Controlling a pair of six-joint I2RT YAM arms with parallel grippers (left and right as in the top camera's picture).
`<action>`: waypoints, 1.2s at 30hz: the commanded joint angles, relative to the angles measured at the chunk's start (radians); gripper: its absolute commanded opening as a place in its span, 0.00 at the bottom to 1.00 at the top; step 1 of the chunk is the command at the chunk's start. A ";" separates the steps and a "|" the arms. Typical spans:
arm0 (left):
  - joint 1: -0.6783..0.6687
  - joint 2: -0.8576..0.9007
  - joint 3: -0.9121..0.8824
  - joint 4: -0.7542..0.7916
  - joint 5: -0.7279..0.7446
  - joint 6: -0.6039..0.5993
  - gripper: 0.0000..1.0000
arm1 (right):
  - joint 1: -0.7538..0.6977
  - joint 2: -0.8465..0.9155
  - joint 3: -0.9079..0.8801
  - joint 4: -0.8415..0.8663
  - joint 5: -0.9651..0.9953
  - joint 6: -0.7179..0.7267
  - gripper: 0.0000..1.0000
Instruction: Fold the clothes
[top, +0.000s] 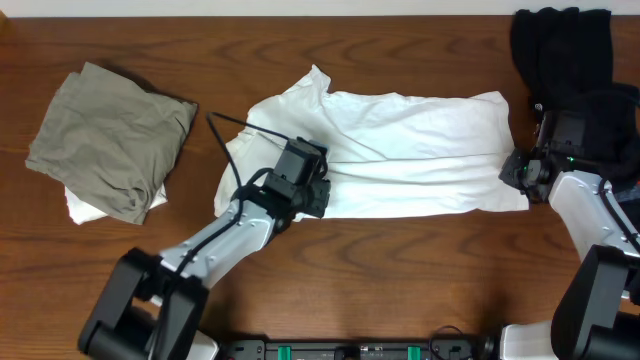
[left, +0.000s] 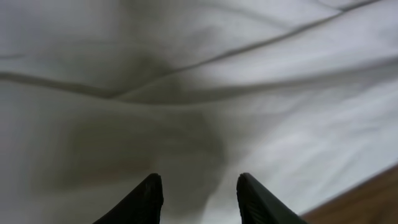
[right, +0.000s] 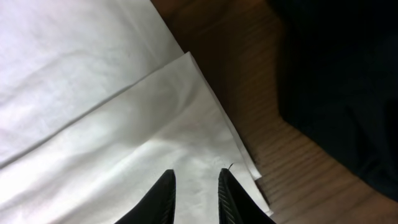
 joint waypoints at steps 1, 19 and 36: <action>0.000 0.032 0.008 0.023 -0.069 0.080 0.42 | 0.010 -0.002 0.009 -0.001 -0.001 -0.008 0.22; -0.043 0.061 0.008 -0.019 -0.069 0.191 0.42 | 0.010 -0.002 0.009 0.003 -0.001 -0.008 0.22; -0.106 0.061 0.008 -0.011 -0.192 0.364 0.47 | 0.010 -0.002 0.009 0.003 -0.001 -0.008 0.22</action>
